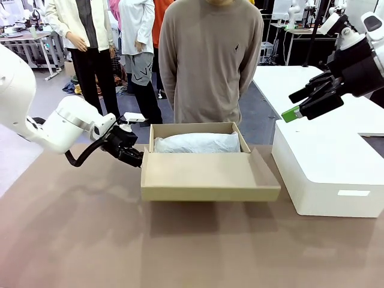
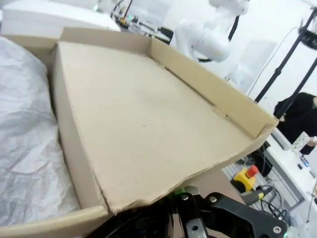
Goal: Pack the shoes into the box.
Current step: Close the Shoes Box.
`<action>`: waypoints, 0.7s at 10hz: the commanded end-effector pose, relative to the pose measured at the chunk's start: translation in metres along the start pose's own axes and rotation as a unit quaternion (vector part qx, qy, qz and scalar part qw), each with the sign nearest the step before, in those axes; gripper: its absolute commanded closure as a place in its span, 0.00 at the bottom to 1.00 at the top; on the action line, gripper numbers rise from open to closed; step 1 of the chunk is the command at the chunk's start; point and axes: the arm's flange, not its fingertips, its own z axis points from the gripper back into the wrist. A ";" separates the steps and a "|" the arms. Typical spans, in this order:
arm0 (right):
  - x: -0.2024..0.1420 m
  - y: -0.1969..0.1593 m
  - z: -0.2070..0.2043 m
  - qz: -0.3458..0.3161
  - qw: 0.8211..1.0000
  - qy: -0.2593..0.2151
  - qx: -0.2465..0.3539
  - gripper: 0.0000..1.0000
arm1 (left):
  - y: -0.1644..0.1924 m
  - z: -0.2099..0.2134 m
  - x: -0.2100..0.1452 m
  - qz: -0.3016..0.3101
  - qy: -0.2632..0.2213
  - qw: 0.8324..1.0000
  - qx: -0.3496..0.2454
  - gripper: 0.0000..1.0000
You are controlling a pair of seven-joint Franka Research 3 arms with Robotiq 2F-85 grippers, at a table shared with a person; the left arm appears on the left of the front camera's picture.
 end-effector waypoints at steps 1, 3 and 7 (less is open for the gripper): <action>0.000 -0.002 0.000 0.004 1.000 -0.011 0.006 0.00 | 0.001 0.005 0.002 -0.012 -0.055 0.998 -0.025 1.00; 0.000 -0.002 0.000 0.004 1.000 -0.011 0.006 0.00 | -0.002 0.008 0.004 -0.012 -0.081 0.996 -0.028 1.00; 0.000 -0.002 0.000 0.004 1.000 -0.011 0.006 0.00 | -0.026 0.007 0.017 -0.005 -0.106 0.994 0.010 1.00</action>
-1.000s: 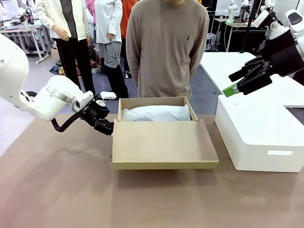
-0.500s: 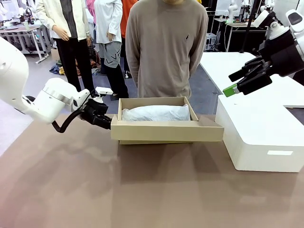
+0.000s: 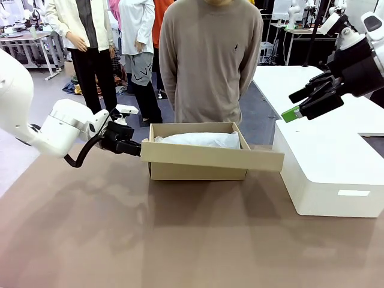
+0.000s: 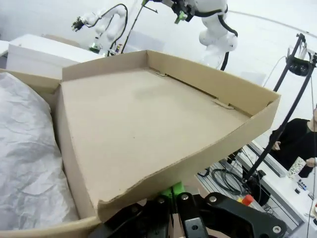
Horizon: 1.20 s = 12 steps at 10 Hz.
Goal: Pack the shoes into the box.
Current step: Close the Shoes Box.
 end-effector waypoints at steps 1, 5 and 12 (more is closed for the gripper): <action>0.000 -0.002 0.000 0.004 1.000 -0.011 0.006 0.00 | -0.026 -0.008 0.013 -0.009 -0.011 0.999 0.046 1.00; 0.000 -0.002 0.000 0.004 1.000 -0.011 0.006 0.00 | -0.051 -0.008 0.027 -0.005 -0.011 0.993 0.114 1.00; 0.000 -0.002 0.000 0.004 1.000 -0.011 0.006 0.00 | -0.078 -0.001 0.063 0.006 0.083 0.950 0.302 1.00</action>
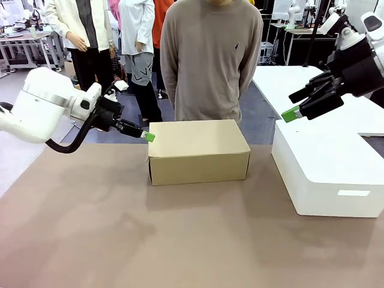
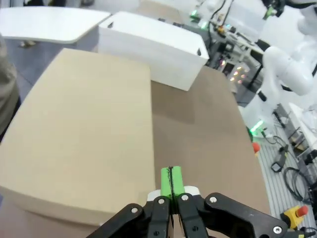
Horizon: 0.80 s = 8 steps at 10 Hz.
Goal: Pack the shoes into the box.
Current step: Close the Shoes Box, then press down on the lid of the Shoes Box.
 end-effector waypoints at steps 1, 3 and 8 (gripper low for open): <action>0.000 -0.002 0.000 0.004 1.000 -0.011 0.006 0.00 | -0.012 -0.001 0.000 0.016 0.018 1.000 0.006 1.00; 0.000 -0.002 0.000 0.004 1.000 -0.011 0.006 0.00 | -0.004 0.002 0.003 0.002 0.007 1.000 0.009 1.00; 0.000 -0.002 0.000 0.004 1.000 -0.011 0.006 0.00 | -0.004 0.002 0.003 0.002 0.007 1.000 0.009 1.00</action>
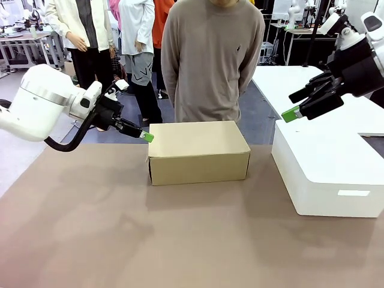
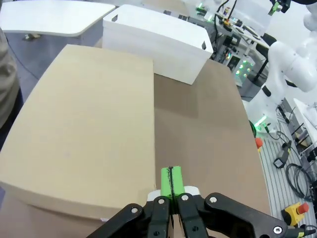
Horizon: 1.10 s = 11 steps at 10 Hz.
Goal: Pack the shoes into the box.
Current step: Press down on the lid of the Shoes Box.
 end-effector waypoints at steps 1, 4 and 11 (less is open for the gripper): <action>0.000 -0.002 0.000 0.004 1.000 -0.011 0.006 0.00 | 0.000 0.000 0.001 0.001 -0.009 1.000 0.002 1.00; 0.000 -0.002 0.000 0.004 1.000 -0.011 0.006 0.00 | 0.000 0.000 0.001 0.001 -0.009 1.000 0.002 1.00; 0.000 -0.002 0.000 0.004 1.000 -0.011 0.006 0.00 | -0.038 0.035 0.041 -0.010 0.154 0.987 0.055 0.95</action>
